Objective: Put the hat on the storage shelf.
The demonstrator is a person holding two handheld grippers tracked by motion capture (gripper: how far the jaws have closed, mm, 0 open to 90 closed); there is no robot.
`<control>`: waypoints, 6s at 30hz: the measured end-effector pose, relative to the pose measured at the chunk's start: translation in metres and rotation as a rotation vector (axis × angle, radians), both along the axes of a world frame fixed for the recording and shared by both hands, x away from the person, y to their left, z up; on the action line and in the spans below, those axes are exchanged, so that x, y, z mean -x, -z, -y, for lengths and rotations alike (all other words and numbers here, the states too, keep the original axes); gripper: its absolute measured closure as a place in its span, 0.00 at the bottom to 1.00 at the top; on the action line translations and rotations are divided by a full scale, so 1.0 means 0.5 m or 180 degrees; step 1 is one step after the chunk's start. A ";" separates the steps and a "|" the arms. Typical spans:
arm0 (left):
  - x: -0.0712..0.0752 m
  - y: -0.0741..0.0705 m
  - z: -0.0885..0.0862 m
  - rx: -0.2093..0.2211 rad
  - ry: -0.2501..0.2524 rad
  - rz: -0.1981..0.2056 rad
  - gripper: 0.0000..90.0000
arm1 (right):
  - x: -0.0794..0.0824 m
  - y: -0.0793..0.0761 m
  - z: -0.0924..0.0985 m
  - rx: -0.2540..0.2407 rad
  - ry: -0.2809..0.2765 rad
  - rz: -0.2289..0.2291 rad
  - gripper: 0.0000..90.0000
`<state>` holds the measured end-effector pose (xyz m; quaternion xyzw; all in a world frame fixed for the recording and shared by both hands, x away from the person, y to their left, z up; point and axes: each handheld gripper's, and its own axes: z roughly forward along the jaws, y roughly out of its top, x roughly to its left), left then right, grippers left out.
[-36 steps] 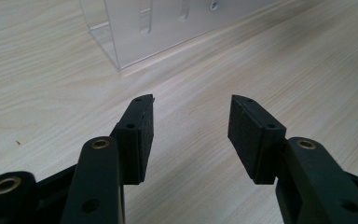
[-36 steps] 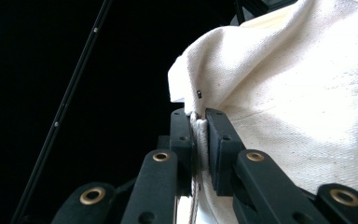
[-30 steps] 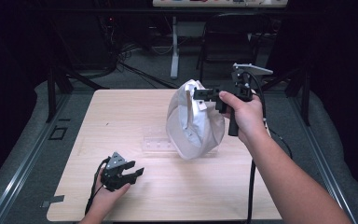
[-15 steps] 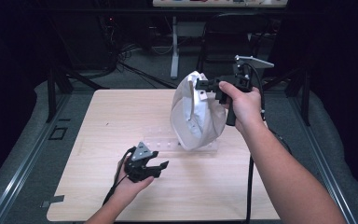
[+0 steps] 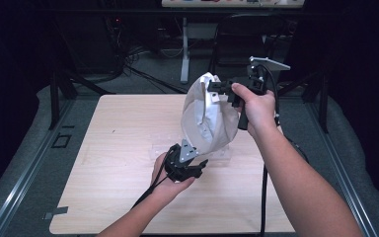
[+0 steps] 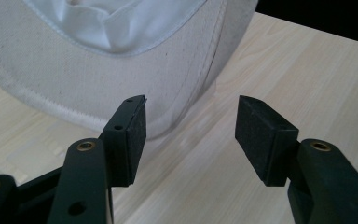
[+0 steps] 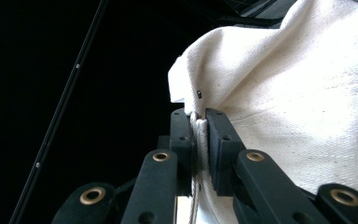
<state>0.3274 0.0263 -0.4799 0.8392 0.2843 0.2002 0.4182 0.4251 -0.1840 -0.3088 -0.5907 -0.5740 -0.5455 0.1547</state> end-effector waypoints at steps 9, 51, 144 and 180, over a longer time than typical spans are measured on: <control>-0.014 -0.019 0.048 -0.0249 -0.0129 0.0217 0.50 | -0.003 0.000 -0.003 -0.0034 0.0045 -0.0017 0.91; -0.096 -0.023 -0.094 0.0546 0.0010 -0.0371 0.90 | -0.004 -0.010 -0.046 0.0092 -0.0073 0.0030 0.91; 0.012 0.074 -0.213 0.0527 -0.0367 -0.0459 0.60 | -0.013 0.103 -0.067 0.0434 -0.0237 -0.0239 0.89; 0.010 0.136 -0.301 0.0609 -0.0616 -0.0479 0.56 | 0.044 0.080 -0.016 0.0647 -0.0227 0.0109 0.65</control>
